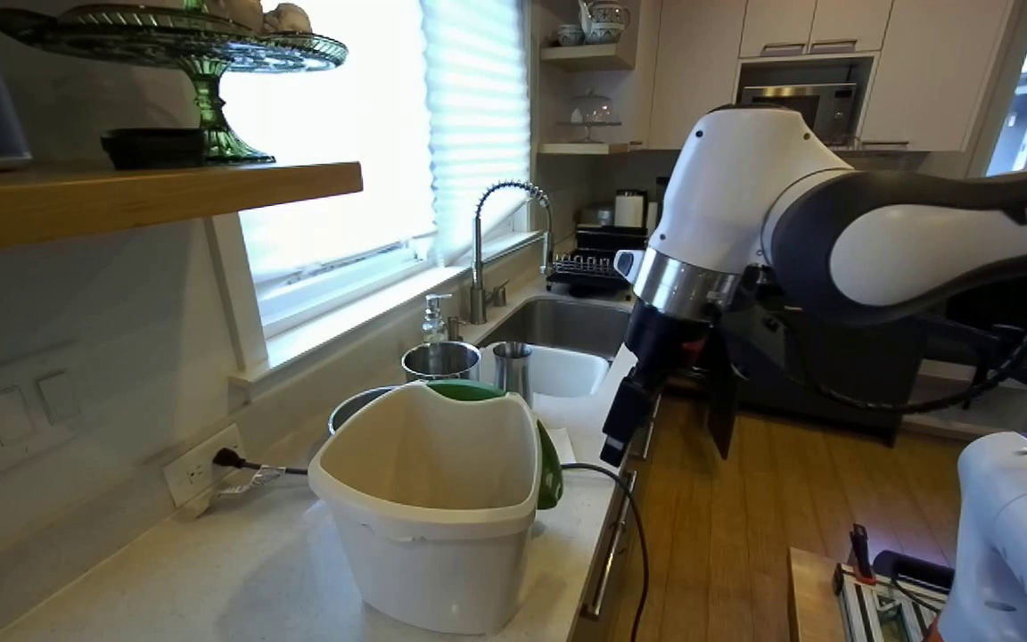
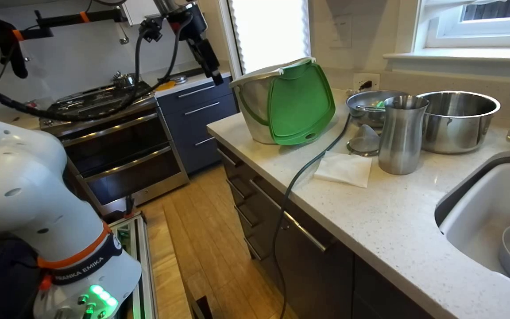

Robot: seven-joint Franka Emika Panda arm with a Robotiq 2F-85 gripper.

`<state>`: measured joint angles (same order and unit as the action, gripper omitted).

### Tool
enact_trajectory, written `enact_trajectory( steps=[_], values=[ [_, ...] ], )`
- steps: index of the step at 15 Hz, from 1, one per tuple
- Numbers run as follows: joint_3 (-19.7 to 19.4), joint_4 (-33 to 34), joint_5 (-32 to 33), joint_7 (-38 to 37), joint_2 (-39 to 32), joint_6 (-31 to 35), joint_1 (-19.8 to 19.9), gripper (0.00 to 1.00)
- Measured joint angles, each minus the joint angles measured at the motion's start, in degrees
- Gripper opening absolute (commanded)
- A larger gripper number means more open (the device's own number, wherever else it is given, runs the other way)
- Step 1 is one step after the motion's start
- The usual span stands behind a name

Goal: Close the bin

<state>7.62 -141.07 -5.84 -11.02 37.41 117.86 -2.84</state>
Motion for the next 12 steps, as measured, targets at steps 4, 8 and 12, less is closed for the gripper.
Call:
enact_trajectory(
  steps=[4, 8, 12],
  values=[
    [-5.3, -1.4, 2.9, 9.3, -2.1, 4.6, 1.3, 1.00],
    [-9.3, -4.5, 3.1, 18.1, -4.1, 11.7, 1.2, 1.00],
    [-14.1, -7.4, -1.4, 22.3, -6.3, 17.6, 0.7, 1.00]
  ],
)
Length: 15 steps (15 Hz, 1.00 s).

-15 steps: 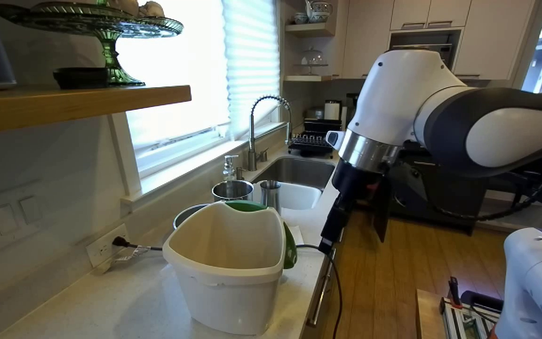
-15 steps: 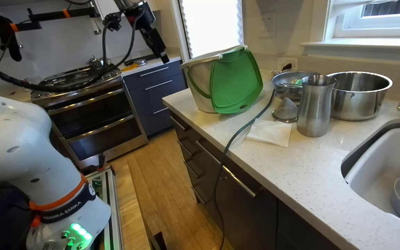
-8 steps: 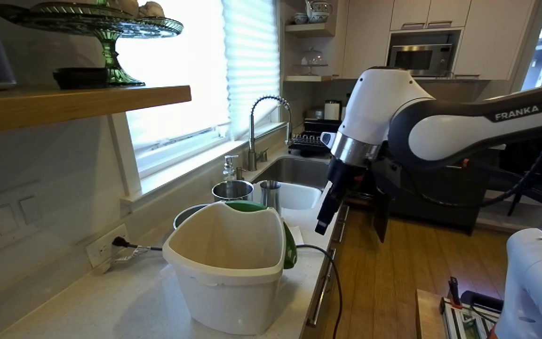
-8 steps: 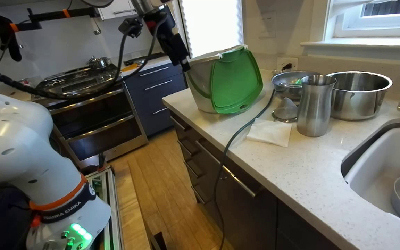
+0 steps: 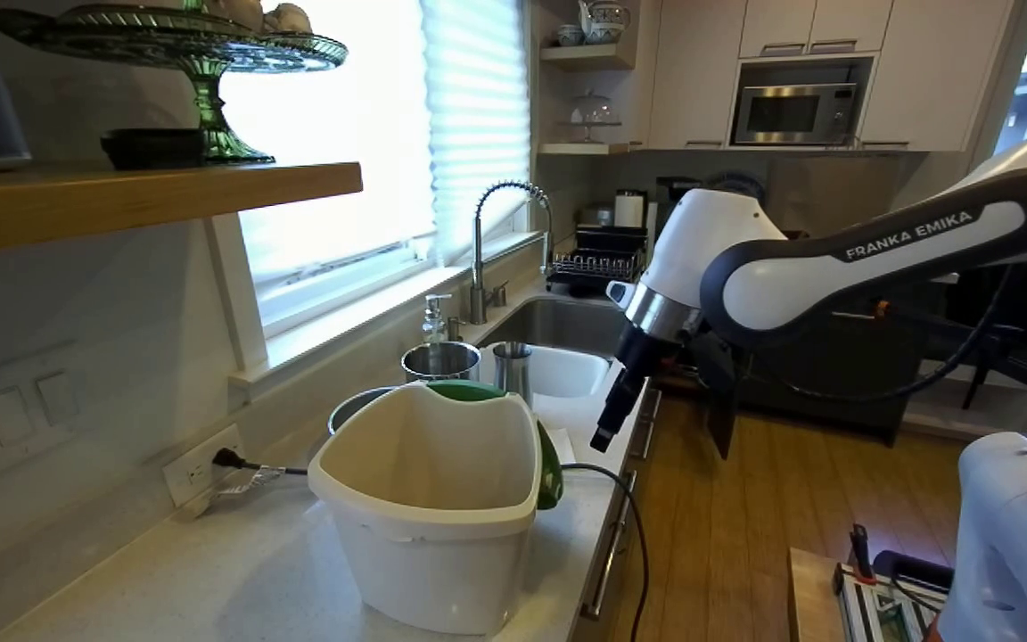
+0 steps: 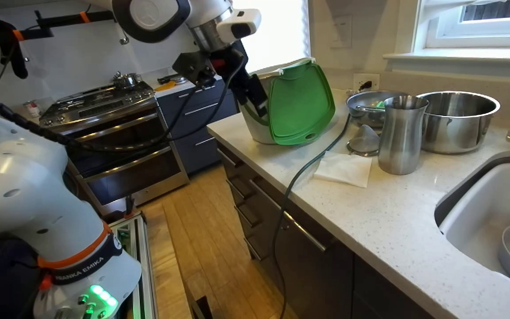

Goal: Close the bin

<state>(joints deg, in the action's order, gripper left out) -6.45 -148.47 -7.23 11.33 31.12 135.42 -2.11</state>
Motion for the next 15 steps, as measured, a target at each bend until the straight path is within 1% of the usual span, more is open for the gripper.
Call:
enact_trajectory(
  steps=[2, 6, 8, 10, 15],
  values=[
    [-0.8, 0.0, -0.8, 0.0, -0.7, 0.3, 0.0, 1.00],
    [-0.8, 0.1, -1.1, 0.8, -0.7, 0.4, -0.3, 1.00],
    [-0.9, 0.1, -1.1, 3.0, -1.1, 2.1, -0.4, 1.00],
    [-1.6, 0.1, -1.3, 6.3, -1.9, 5.3, -1.2, 1.00],
    [-4.0, 0.1, -2.5, 15.2, -4.4, 10.1, -5.0, 1.00]
  ],
)
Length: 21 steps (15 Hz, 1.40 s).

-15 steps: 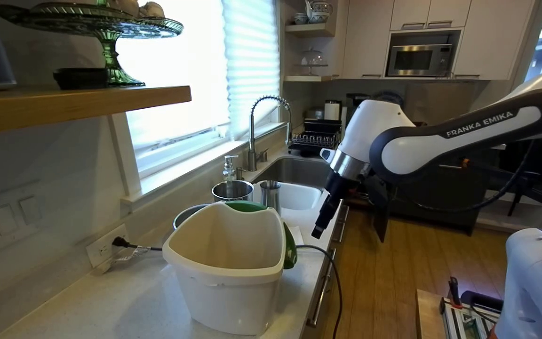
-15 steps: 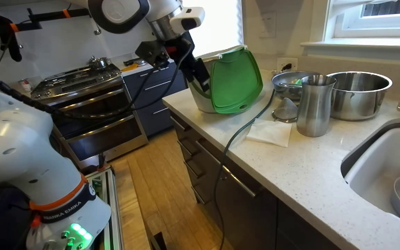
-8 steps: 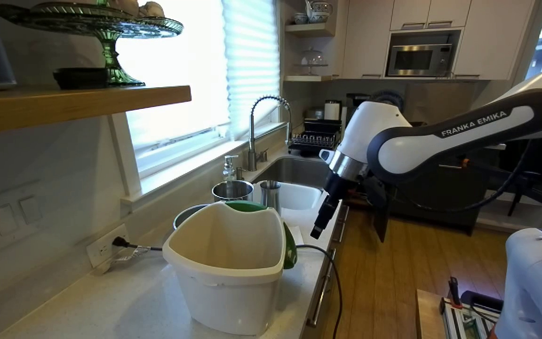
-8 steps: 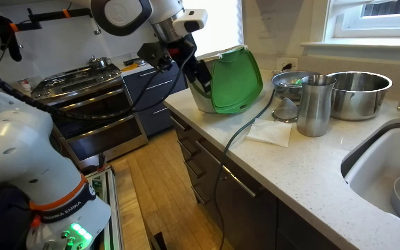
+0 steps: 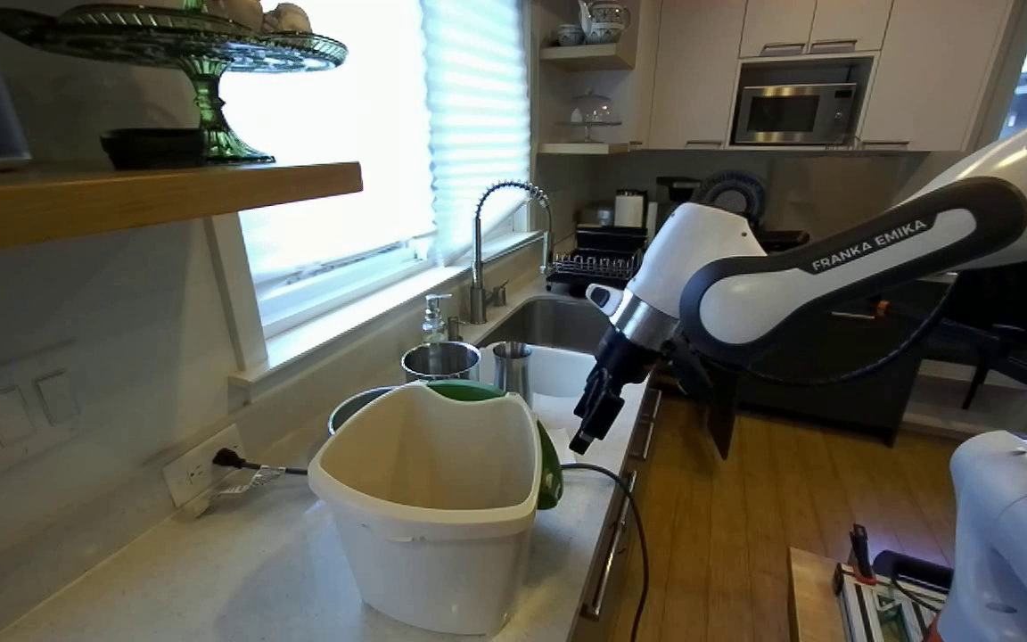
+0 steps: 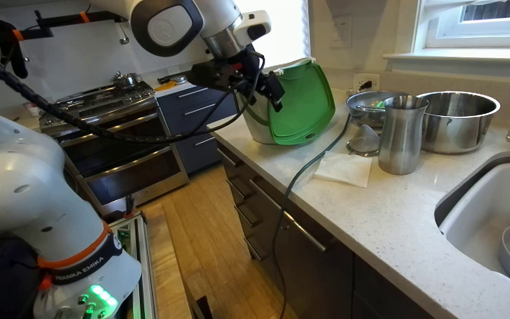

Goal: Close the bin

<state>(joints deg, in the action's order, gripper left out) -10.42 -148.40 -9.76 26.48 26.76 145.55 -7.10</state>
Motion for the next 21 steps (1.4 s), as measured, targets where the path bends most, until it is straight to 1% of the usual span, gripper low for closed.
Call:
enact_trajectory(
  steps=[3, 9, 15, 19, 21],
  values=[
    [-1.0, -0.1, -1.0, 4.0, -1.5, 2.7, -1.9, 1.00],
    [-4.4, -0.7, -5.0, 15.1, -3.8, 9.8, -6.7, 1.00],
    [-5.7, -1.2, -6.1, 21.1, -6.1, 15.9, -7.9, 1.00],
    [-9.6, -1.9, -12.0, 27.0, -6.9, 18.9, -12.9, 1.00],
    [-11.0, -2.0, -13.8, 28.8, -7.4, 19.7, -14.9, 1.00]
  ],
)
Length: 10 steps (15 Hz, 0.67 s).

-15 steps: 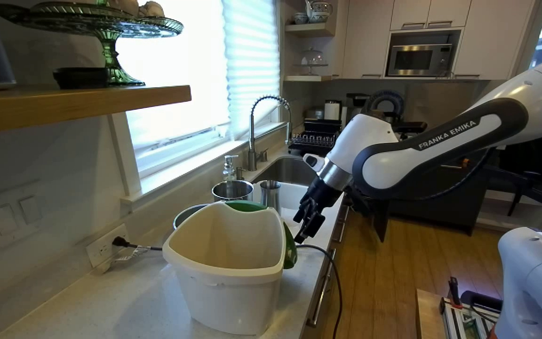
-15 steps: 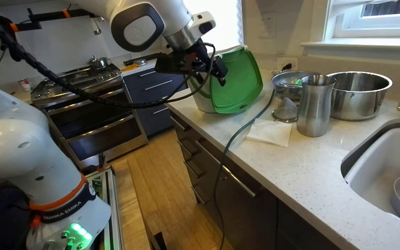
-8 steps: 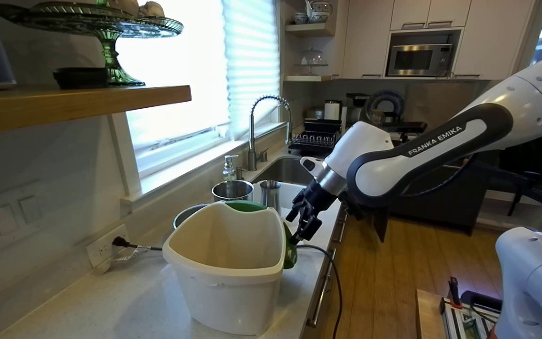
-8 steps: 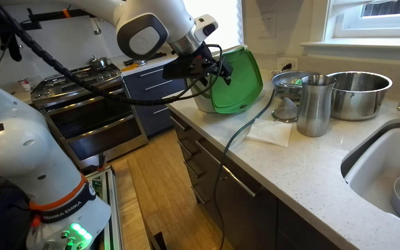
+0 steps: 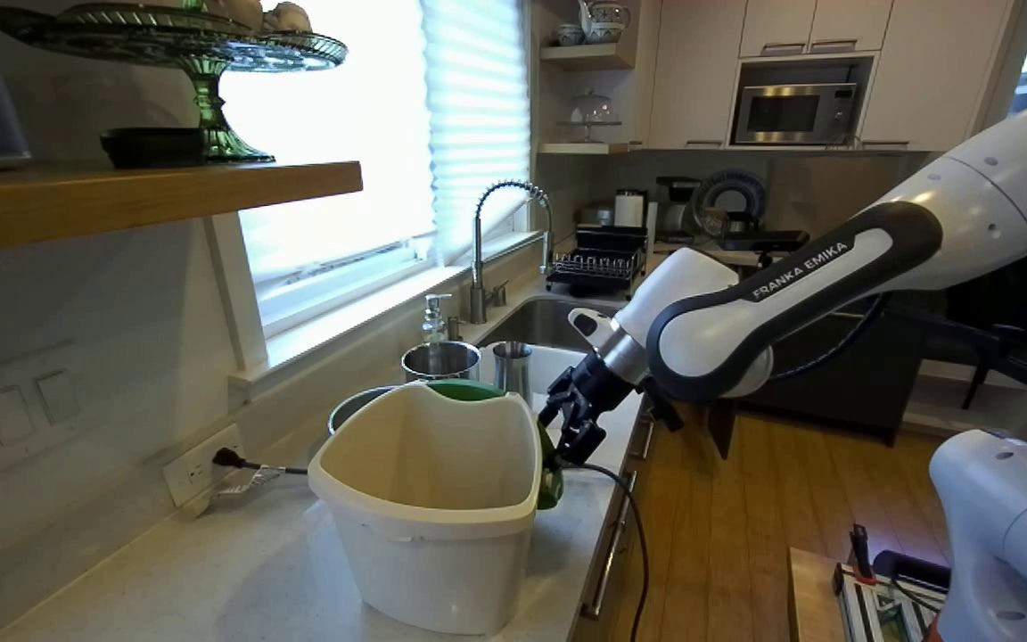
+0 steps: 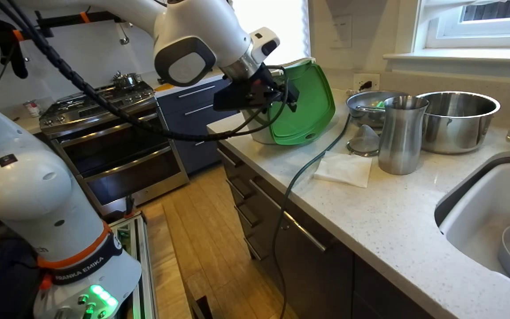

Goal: Close the bin

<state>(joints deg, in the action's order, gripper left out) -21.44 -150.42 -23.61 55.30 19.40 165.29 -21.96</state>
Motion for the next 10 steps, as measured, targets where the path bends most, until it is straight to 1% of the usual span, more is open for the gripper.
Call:
enact_trajectory(
  steps=[6, 10],
  values=[
    [-0.3, 0.1, -0.2, 0.1, -0.7, 0.6, -0.4, 1.00],
    [-1.0, 0.6, -0.3, 1.8, -0.5, 0.8, -1.8, 1.00]
  ],
)
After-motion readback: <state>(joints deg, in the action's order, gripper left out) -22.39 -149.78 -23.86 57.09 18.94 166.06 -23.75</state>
